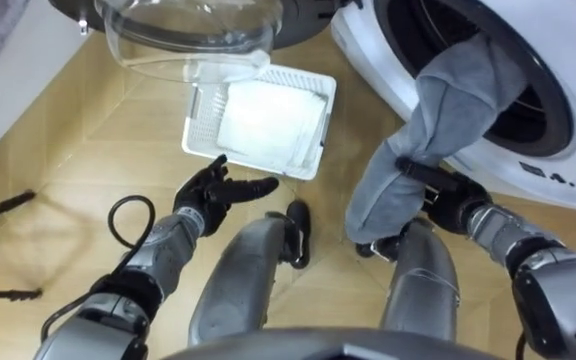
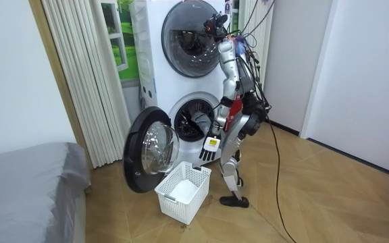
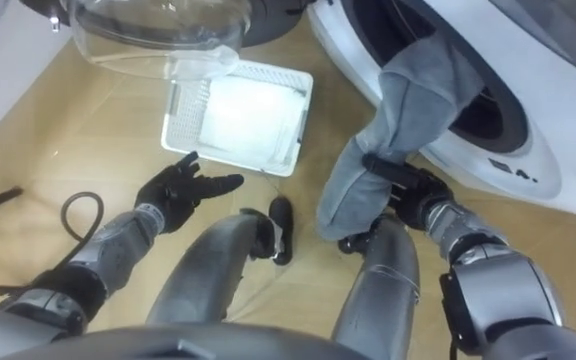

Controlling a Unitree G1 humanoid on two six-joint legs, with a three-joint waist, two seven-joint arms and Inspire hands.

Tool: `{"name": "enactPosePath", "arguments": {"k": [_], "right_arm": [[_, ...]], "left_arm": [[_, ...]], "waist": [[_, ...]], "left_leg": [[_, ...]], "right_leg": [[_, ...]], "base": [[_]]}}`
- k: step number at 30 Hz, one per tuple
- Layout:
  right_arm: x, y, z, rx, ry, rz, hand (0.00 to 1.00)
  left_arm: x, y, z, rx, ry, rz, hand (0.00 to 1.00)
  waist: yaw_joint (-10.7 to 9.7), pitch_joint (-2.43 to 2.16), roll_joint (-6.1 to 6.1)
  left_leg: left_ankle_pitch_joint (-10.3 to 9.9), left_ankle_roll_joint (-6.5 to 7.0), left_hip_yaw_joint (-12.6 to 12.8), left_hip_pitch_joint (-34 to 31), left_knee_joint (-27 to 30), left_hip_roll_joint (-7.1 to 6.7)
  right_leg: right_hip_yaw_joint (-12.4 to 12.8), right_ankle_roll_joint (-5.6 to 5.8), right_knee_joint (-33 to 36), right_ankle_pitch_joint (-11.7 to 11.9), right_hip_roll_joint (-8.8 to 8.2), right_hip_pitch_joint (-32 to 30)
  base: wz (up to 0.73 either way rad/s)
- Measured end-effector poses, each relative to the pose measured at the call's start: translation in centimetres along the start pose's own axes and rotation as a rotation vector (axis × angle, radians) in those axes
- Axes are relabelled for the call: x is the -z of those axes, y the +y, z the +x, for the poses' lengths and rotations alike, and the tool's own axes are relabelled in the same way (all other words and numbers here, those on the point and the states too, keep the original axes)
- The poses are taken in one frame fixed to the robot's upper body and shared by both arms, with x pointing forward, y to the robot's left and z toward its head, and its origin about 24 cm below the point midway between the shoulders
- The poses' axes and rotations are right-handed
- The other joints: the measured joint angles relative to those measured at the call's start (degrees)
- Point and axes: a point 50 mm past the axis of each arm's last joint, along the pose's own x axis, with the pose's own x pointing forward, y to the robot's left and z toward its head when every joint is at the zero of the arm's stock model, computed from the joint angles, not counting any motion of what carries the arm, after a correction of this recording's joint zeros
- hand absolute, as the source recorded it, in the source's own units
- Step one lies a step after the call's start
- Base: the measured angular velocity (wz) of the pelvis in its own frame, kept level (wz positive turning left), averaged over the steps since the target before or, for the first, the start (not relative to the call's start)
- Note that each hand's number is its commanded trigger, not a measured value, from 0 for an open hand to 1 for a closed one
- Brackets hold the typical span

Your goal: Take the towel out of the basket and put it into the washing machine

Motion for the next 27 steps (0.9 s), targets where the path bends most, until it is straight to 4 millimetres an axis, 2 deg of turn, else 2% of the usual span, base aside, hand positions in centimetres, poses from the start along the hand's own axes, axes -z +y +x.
{"name": "enactPosePath", "arguments": {"k": [3,6,7,12,18,23,27], "right_arm": [[-0.2,-0.3,-0.1,0.009,0.000,0.009,1.00],[-0.5,-1.0,-0.3,0.031,-0.001,0.041,1.00],[-0.9,-1.1,-0.4,0.040,-0.008,0.066,1.00],[-1.3,-0.8,-0.3,0.055,-0.033,0.148,1.00],[-1.7,-1.0,-0.4,0.063,-0.065,0.275,1.00],[-2.8,-1.4,-0.6,0.067,-0.128,0.401,1.00],[-4.2,-1.3,-0.8,0.069,-0.162,0.419,1.00]], "left_arm": [[0.0,-0.4,0.1,0.010,0.004,-0.005,0.00],[-0.2,-0.8,0.1,0.018,0.002,0.009,0.00],[-0.4,-1.0,0.1,0.021,-0.005,0.006,0.00],[-0.6,-1.8,0.1,0.036,0.003,0.013,0.00],[-1.4,-2.5,0.1,0.033,-0.032,-0.033,0.00],[-0.9,-2.5,-0.2,0.023,-0.027,-0.030,0.00],[-0.5,-2.0,-0.8,0.014,-0.032,-0.015,0.00]], "waist": [[0.0,-0.03,0.16],[0.2,-0.18,0.93],[0.4,-0.10,1.21],[0.9,-0.15,2.32],[1.6,-0.21,2.41],[1.4,-0.25,2.35],[1.0,-0.37,1.48]], "left_leg": [[0.1,0.00,-0.1,-0.3,0.1,-0.10],[0.1,0.04,-0.1,-1.5,0.9,-0.19],[0.1,0.04,-0.1,-2.6,1.5,-0.27],[0.1,0.13,-0.3,-5.6,3.2,-0.47],[0.1,0.11,0.1,-6.2,4.4,-0.63],[0.1,0.10,0.5,-6.2,5.1,-0.69],[0.1,0.11,1.1,-5.9,5.3,-0.42]], "right_leg": [[-0.7,-0.18,0.4,-0.4,-0.57,0.0],[-1.2,-0.05,1.4,-0.9,-0.98,-0.7],[-1.3,-0.19,2.1,-1.0,-1.35,-1.7],[-1.0,-0.51,4.0,-1.2,-2.00,-4.7],[-0.2,-0.95,5.3,-1.8,-2.34,-5.7],[0.1,-1.14,6.2,-1.9,-2.66,-5.9],[0.8,-1.29,6.3,-1.7,-2.42,-6.1]], "base": [[0.12],[0.20],[0.14],[0.05],[0.02],[0.00],[-0.06]]}}
